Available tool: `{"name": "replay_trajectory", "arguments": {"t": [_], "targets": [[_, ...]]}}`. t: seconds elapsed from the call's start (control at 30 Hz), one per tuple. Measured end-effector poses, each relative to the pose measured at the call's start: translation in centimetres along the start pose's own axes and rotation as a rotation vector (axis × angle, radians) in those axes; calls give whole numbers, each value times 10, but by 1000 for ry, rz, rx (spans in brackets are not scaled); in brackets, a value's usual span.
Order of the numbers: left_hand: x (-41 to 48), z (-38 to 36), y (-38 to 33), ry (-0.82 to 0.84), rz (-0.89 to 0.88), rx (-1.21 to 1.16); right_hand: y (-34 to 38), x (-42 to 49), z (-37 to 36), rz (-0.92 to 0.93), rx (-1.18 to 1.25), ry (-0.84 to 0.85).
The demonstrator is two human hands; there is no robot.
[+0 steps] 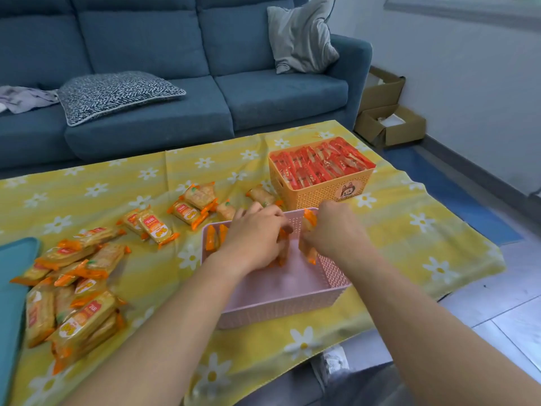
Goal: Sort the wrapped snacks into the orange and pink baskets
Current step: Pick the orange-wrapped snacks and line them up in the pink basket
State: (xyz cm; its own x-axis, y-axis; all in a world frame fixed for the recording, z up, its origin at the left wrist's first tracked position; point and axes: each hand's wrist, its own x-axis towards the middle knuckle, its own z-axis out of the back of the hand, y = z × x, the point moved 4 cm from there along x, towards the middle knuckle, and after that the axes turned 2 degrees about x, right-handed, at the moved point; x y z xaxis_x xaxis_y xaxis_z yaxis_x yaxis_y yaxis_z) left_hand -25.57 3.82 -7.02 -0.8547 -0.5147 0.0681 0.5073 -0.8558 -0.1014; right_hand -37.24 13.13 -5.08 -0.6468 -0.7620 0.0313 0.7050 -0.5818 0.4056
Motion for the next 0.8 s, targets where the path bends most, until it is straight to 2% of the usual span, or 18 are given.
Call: {"name": "replay_trajectory", "arguments": {"t": [0.07, 0.2, 0.27, 0.43, 0.57, 0.67, 0.73, 0.8], "targets": [[0, -4, 5, 22, 7, -33, 9, 4, -17, 26, -11, -2], [-6, -4, 19, 24, -27, -230, 17, 11, -42, 48, -10, 225], [-12, 1, 26, 2, -7, -349, 19, 10, -36, 44, -24, 279], [-43, 22, 51, -93, 34, -412, 19, 3, -7, -17, -40, 150], [-98, 39, 100, -93, 230, -296, 70, -23, 3, 135, 24, 1], [-159, 46, 156, -44, 458, -196, 131, -52, -18, 298, 17, -47], [-203, 48, 191, 32, 590, -142, 170, -70, -51, 418, 77, 55], [-241, 47, 219, 84, 683, -176, 203, -90, -92, 559, 133, 302]]}}
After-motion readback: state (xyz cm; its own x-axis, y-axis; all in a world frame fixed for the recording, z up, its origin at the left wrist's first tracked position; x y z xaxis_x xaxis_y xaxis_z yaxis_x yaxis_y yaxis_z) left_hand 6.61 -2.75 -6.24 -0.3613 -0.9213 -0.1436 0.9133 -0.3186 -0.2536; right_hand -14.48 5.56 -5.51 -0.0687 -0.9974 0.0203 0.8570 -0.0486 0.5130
